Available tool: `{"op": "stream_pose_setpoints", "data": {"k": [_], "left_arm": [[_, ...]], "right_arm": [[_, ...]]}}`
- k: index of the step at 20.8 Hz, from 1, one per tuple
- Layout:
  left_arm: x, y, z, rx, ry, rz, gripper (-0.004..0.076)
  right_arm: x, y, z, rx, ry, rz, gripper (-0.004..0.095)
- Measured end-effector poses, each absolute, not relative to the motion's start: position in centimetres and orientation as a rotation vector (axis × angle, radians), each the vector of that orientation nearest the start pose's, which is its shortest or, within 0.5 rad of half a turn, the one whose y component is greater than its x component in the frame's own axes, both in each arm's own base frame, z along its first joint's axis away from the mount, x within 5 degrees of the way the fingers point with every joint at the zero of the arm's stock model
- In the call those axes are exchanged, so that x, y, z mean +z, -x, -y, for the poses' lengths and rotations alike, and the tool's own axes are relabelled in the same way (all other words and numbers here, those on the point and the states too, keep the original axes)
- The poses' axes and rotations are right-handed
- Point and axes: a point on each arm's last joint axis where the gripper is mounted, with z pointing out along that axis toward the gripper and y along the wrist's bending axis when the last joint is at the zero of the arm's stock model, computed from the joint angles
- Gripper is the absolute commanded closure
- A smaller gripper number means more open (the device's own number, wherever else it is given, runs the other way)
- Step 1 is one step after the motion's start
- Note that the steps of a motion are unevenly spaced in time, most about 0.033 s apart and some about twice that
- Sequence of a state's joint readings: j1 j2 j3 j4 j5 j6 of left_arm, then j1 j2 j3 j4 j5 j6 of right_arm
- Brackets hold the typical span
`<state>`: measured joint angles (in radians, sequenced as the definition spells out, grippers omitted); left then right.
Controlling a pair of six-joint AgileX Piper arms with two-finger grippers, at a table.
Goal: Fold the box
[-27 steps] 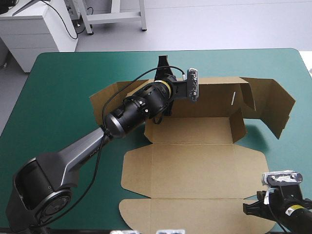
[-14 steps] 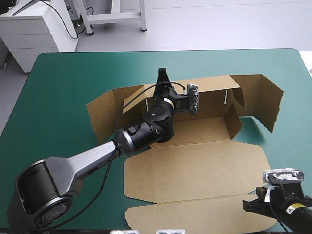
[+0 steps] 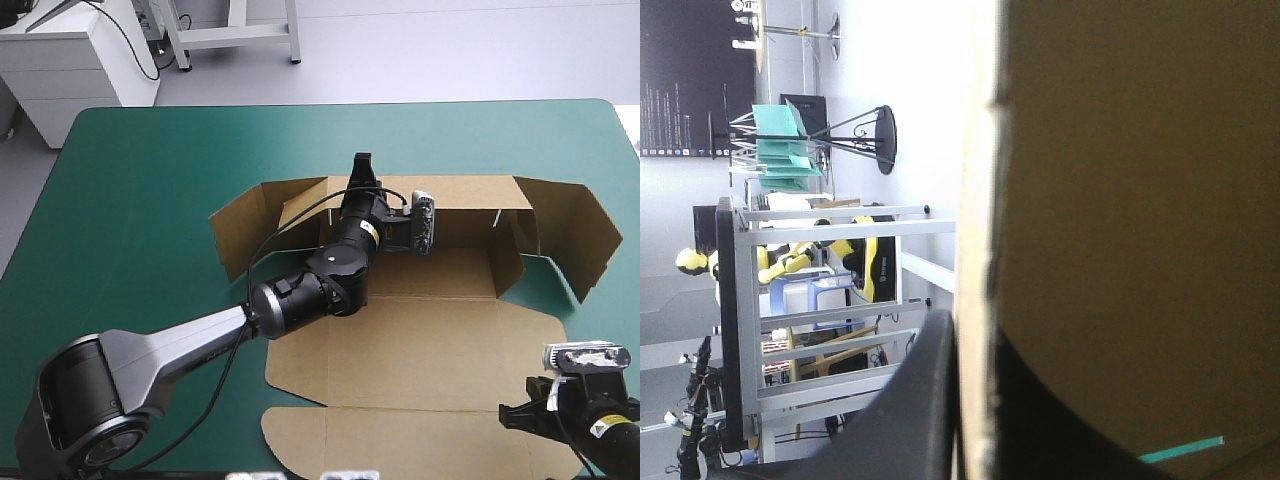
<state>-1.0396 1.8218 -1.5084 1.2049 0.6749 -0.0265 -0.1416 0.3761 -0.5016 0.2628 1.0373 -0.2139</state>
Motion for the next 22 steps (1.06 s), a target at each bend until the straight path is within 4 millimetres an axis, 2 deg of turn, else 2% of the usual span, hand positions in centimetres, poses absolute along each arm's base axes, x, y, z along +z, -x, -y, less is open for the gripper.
{"op": "stream_pose_setpoints", "data": {"k": [4,6,9,10,11,12,14,17,20,22], "left_arm": [[31.5,-25.9,33.7,0.677,-1.567,-1.307,0.0733],[31.4,-26.0,33.6,0.688,-1.569,-1.311,0.0733],[30.9,-26.2,33.8,0.71,-1.581,-1.302,0.0733],[30.7,-26.3,33.9,0.715,-1.586,-1.3,0.0733],[30.5,-26.4,34.1,0.724,-1.582,-1.3,0.0733],[30.3,-26.5,34.1,0.728,-1.581,-1.301,0.0733],[29.8,-26.7,34.3,0.758,-1.585,-1.298,0.0733],[29.1,-27.1,34.6,0.799,-1.589,-1.294,0.0733],[28.5,-27.1,34.9,0.817,-1.576,-1.302,0.0733],[28.5,-27.2,34.9,0.813,-1.56,-1.312,0.0733]], "right_arm": [[27.8,-5.6,-1.2,0.169,0.0,-2.338,0.082],[29.4,-5.9,-1.1,0.158,-0.022,-2.28,0.082],[33.4,-7.5,-0.5,0.1,-0.053,-2.214,0.082],[34.1,-7.9,-0.3,0.095,-0.057,-2.214,0.082],[35.7,-9.0,-0.1,0.085,-0.061,-2.201,0.082],[36.3,-9.4,0.0,0.081,-0.061,-2.197,0.082],[38.8,-11.6,0.3,0.078,-0.065,-2.17,0.082],[41.3,-14.2,0.7,0.083,-0.077,-2.141,0.082],[42.5,-17.7,1.2,0.096,-0.1,-2.158,0.0819],[42.6,-20.1,1.5,0.101,-0.116,-2.168,0.082]]}}
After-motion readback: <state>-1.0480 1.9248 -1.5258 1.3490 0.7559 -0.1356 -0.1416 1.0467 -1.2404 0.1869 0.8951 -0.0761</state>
